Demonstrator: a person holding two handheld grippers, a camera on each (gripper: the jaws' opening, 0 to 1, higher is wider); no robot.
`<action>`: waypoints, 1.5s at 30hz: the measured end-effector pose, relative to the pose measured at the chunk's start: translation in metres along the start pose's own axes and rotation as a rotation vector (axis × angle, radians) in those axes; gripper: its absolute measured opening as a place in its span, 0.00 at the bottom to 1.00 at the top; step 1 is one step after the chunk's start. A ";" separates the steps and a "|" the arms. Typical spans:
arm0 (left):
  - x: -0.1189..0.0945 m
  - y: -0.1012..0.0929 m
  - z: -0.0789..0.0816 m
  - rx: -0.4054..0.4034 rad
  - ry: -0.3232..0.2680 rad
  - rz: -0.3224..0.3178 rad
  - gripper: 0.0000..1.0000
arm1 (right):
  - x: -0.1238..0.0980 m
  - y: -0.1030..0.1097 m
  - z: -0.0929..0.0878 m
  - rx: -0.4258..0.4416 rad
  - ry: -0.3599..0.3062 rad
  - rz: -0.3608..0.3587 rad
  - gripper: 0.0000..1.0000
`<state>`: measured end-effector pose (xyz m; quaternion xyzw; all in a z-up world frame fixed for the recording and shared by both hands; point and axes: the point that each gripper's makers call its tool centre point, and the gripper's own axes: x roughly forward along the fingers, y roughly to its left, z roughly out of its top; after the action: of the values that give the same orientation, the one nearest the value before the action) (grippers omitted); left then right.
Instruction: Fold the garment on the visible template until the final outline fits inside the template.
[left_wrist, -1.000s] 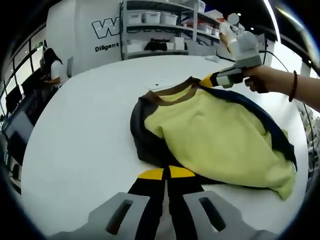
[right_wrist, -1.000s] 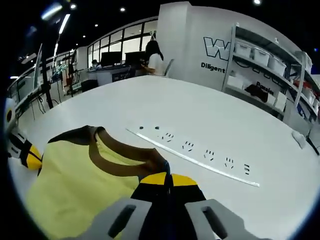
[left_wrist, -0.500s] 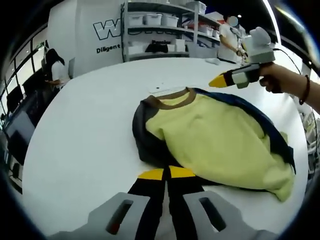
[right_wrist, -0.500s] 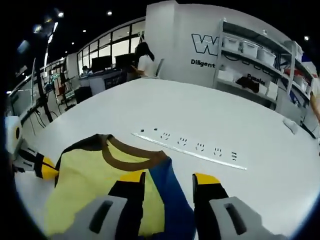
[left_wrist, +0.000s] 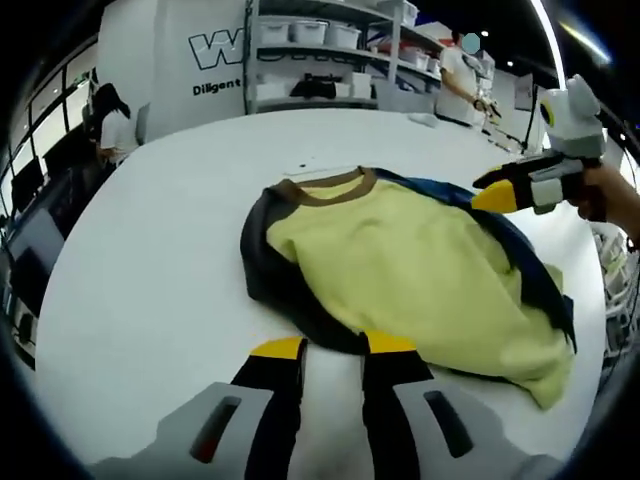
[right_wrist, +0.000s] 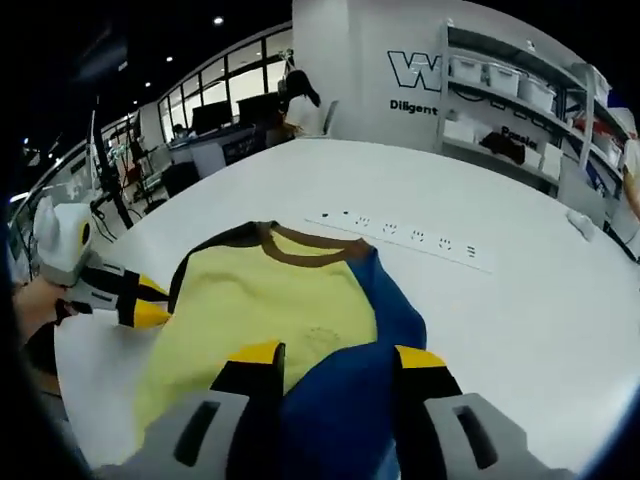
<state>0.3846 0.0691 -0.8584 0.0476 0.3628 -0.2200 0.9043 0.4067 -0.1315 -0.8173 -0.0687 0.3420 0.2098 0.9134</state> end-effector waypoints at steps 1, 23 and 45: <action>-0.001 -0.001 -0.001 -0.002 -0.003 -0.002 0.25 | -0.003 0.003 -0.003 -0.006 0.002 0.004 0.39; 0.004 -0.010 0.001 0.017 -0.026 0.020 0.03 | -0.017 0.016 -0.050 0.018 0.093 -0.044 0.00; -0.031 0.016 0.002 0.077 -0.010 0.016 0.03 | -0.047 -0.072 -0.045 -0.079 0.087 -0.228 0.00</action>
<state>0.3728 0.0937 -0.8374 0.0841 0.3493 -0.2268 0.9052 0.3789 -0.2249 -0.8216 -0.1520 0.3630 0.1148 0.9121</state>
